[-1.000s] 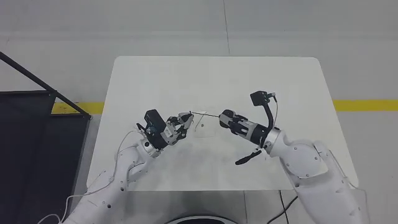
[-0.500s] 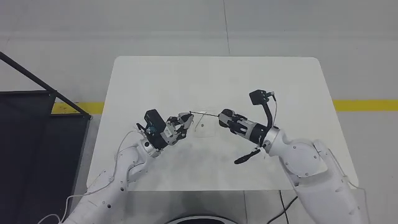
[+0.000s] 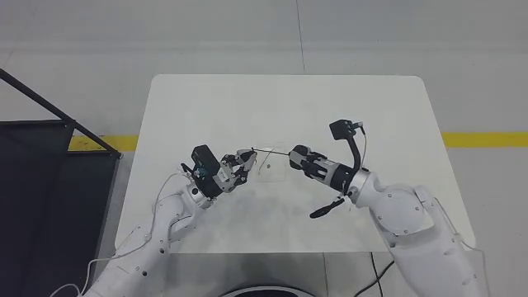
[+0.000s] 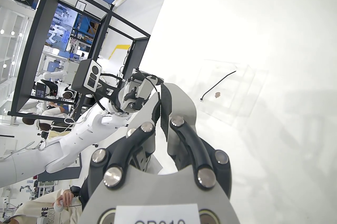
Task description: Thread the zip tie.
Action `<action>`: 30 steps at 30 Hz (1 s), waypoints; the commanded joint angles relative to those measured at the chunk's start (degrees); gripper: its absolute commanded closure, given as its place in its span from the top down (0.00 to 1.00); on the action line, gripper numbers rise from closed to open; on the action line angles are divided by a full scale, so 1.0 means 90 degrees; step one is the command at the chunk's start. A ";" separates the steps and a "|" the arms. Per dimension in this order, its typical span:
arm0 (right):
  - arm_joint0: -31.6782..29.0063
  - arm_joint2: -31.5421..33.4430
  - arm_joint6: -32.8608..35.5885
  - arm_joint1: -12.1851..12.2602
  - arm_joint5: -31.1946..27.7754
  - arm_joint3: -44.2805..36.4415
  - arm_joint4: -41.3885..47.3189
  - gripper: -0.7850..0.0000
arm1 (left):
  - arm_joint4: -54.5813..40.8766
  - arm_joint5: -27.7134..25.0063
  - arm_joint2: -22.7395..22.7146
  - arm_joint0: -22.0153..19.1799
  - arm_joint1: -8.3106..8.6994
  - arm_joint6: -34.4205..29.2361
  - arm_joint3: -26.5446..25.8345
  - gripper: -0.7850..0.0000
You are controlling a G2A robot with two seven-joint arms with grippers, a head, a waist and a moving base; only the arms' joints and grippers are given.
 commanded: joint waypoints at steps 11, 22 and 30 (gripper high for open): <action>0.0085 -0.0040 0.0044 -0.0021 0.0156 0.0016 0.0027 0.00 | 0.0000 0.0000 0.0000 0.0000 0.0000 0.0000 0.0000 0.00; 0.0068 -0.0028 0.0058 -0.0027 0.0204 -0.0020 0.0011 0.00 | 0.0000 0.0000 0.0000 0.0000 0.0000 0.0000 0.0000 0.00; 0.0062 -0.0025 0.0066 -0.0033 0.0262 -0.0034 0.0013 0.00 | 0.0000 0.0000 0.0000 0.0000 0.0000 0.0000 0.0000 0.00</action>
